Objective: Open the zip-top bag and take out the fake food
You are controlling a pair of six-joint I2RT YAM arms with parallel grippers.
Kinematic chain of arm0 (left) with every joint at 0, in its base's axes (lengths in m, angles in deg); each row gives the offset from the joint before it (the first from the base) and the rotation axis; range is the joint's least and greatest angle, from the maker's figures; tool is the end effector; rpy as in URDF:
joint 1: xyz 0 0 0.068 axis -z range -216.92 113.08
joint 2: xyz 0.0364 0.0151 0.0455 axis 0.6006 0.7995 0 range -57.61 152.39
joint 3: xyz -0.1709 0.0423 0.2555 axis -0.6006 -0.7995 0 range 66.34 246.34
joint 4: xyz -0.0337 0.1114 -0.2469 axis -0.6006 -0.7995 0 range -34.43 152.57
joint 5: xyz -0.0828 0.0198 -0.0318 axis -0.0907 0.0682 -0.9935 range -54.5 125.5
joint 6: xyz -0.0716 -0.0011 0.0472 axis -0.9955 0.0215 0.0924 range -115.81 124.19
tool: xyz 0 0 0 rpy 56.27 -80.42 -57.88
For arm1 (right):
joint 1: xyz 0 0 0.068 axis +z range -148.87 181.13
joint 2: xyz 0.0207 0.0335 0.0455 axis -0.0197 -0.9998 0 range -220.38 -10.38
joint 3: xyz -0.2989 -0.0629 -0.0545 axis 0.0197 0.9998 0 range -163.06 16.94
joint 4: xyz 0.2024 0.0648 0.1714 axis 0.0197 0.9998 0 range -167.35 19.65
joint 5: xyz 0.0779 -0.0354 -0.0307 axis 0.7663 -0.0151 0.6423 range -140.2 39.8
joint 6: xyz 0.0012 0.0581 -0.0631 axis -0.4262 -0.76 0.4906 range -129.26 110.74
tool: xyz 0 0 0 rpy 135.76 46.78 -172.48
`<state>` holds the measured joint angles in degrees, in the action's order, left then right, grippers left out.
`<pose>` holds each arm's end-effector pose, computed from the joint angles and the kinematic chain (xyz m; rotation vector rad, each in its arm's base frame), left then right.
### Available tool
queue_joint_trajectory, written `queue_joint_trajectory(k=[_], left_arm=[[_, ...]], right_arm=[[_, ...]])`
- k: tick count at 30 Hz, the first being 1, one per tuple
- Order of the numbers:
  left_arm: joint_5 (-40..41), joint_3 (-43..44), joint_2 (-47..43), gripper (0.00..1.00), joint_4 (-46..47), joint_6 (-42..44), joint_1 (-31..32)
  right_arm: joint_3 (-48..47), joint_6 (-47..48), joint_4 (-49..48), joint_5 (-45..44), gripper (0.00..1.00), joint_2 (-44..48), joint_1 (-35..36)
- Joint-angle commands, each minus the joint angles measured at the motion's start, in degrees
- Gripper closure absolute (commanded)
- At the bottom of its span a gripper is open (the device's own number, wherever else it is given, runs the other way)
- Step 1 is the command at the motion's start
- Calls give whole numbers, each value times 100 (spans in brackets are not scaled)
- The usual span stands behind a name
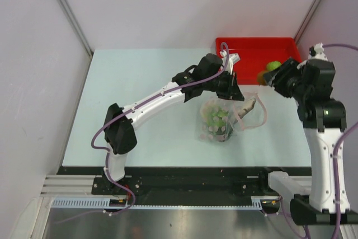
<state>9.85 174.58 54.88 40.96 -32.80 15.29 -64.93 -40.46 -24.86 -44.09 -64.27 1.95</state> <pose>0.2957 -0.4346 0.3718 0.6201 2.2027 -1.3639 0.1765 0.0106 0.4698 0.4636 1.9727 0.4630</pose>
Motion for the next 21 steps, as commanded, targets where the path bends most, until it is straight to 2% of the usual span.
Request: queue_joint_trajectory(k=[1, 8, 9, 10, 12, 16, 21], left_arm=[[25, 161, -280, 100, 157, 148, -44], [112, 91, -289, 100, 455, 96, -44], [130, 65, -297, 100, 455, 104, -44], [130, 56, -280, 100, 482, 96, -44], [148, 13, -289, 100, 534, 61, -35], [271, -58, -298, 100, 570, 61, 9], [403, -102, -333, 100, 517, 69, 62]], right_arm=[[-838, -237, -556, -978, 100, -1166, -212], [-3412, -193, -310, -1042, 100, -3863, -573], [-3963, -228, -309, -972, 100, -4136, -652], [-4212, -289, -301, -849, 100, -4721, -758], [-4818, -413, -379, -673, 100, -5226, -1039], [-5058, -448, -845, -357, 100, -6219, -1347], [-5024, -299, -1170, -138, 100, -6985, -1480]])
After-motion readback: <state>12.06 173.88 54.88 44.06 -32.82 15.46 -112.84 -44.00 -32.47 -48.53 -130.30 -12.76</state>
